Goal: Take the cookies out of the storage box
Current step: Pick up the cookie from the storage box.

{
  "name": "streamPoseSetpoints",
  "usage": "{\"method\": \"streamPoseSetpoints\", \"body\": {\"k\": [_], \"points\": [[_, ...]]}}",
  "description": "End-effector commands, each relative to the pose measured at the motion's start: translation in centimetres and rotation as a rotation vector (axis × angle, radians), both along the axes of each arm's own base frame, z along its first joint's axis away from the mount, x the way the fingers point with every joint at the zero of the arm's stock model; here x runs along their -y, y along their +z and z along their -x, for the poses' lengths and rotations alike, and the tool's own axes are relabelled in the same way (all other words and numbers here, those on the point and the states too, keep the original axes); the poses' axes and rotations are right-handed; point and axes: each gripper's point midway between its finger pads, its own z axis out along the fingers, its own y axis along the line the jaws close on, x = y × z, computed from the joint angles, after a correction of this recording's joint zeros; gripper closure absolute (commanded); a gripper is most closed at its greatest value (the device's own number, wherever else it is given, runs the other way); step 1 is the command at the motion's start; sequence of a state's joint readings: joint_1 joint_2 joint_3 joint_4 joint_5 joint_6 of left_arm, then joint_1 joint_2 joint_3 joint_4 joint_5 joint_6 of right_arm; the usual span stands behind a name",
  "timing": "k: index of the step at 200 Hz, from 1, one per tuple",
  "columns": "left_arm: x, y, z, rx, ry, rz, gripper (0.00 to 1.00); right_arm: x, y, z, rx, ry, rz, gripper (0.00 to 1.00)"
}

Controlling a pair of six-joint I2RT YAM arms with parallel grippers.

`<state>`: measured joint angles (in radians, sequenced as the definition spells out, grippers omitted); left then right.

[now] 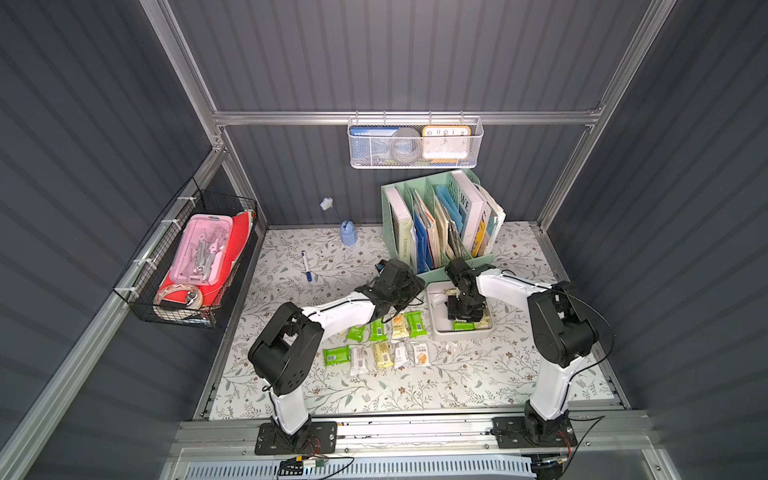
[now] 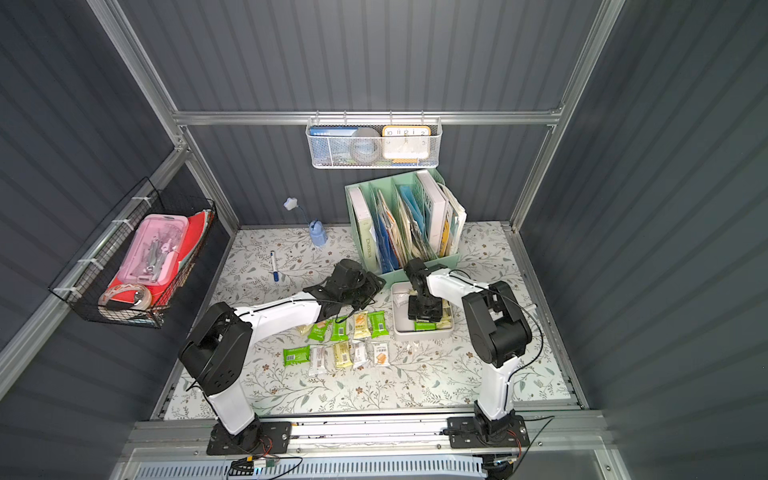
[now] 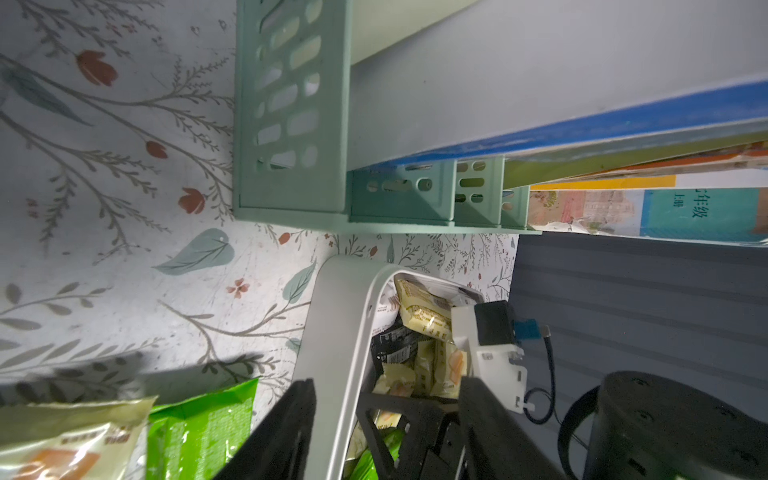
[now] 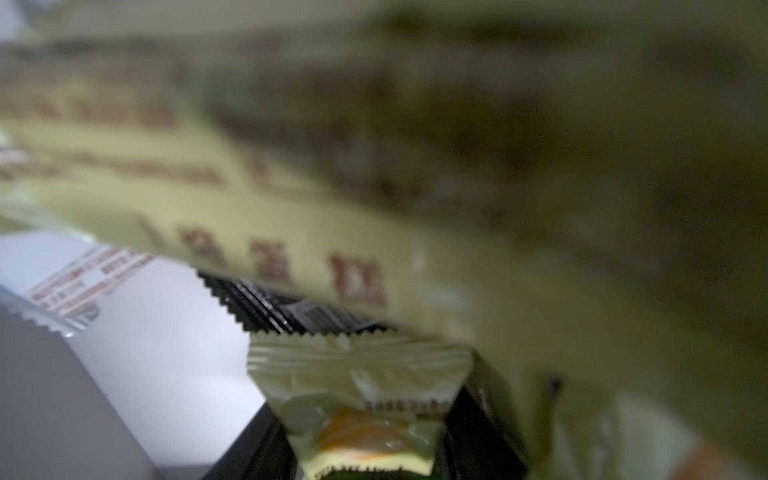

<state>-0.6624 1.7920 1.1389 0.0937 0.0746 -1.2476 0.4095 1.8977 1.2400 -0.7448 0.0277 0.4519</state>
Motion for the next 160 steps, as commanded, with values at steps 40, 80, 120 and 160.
{"method": "streamPoseSetpoints", "body": {"k": [40,80,120,160], "points": [[0.5,0.5,-0.2,-0.009,-0.007,0.005,0.40,-0.1,0.2,-2.0,0.077,0.035,-0.001,0.55],[0.4,0.5,0.0,-0.013,-0.006,0.004,0.40,-0.5,1.8,-2.4,0.120,0.039,-0.025,0.61],[0.3,0.8,0.0,-0.010,0.002,0.005,0.40,-0.8,5.0,-2.3,0.187,0.036,-0.076,0.63],[-0.1,0.9,-0.1,-0.007,0.017,-0.004,0.40,-0.4,8.6,-1.8,0.261,0.033,-0.088,0.64]]}}
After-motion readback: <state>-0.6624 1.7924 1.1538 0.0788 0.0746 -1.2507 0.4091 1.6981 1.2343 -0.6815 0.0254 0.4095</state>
